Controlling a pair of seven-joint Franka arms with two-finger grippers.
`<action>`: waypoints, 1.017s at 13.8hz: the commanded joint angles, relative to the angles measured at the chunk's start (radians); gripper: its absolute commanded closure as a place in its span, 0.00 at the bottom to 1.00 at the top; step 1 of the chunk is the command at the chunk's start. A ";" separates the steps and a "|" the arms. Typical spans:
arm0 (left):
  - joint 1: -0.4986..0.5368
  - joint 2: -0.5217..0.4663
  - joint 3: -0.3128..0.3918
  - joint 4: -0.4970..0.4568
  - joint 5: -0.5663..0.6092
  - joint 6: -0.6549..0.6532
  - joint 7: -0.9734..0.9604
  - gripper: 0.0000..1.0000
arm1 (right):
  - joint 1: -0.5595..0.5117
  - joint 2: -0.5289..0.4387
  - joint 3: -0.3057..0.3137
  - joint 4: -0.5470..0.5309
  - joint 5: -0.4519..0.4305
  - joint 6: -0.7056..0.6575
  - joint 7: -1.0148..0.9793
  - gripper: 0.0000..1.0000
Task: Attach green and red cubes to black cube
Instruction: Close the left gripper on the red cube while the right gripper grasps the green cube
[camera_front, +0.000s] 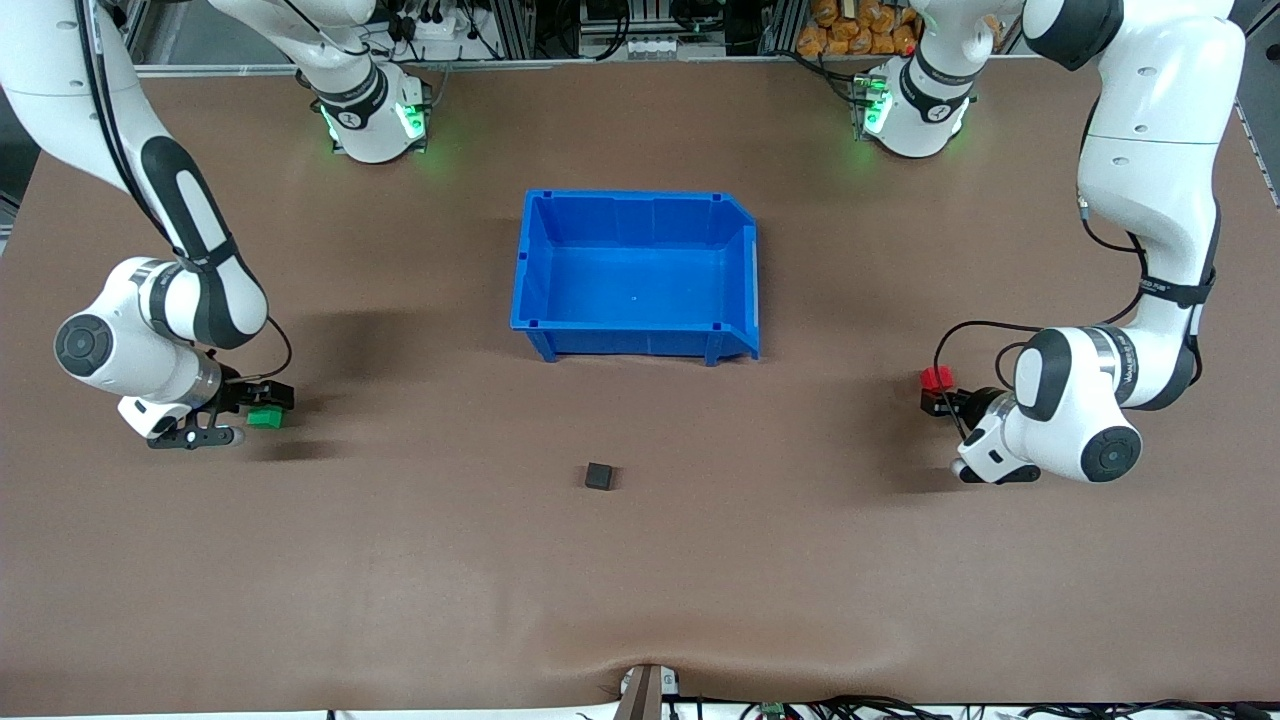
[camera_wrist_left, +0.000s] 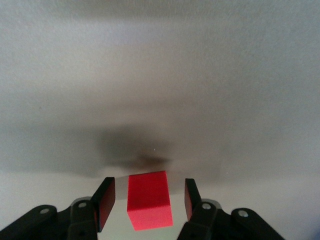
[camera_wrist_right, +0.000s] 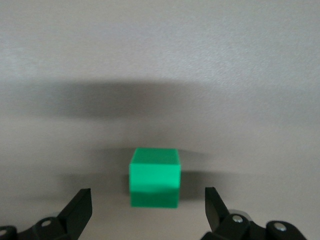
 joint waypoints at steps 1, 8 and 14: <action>0.006 -0.033 -0.002 -0.044 -0.014 -0.009 0.010 0.41 | -0.024 0.034 0.013 0.052 -0.007 -0.002 -0.021 0.00; 0.004 -0.035 -0.004 -0.044 -0.014 -0.041 0.014 1.00 | -0.025 0.062 0.013 0.072 0.003 0.001 -0.022 0.15; -0.014 -0.031 -0.002 0.055 -0.079 -0.043 -0.100 1.00 | -0.025 0.066 0.013 0.072 0.005 0.001 -0.022 0.75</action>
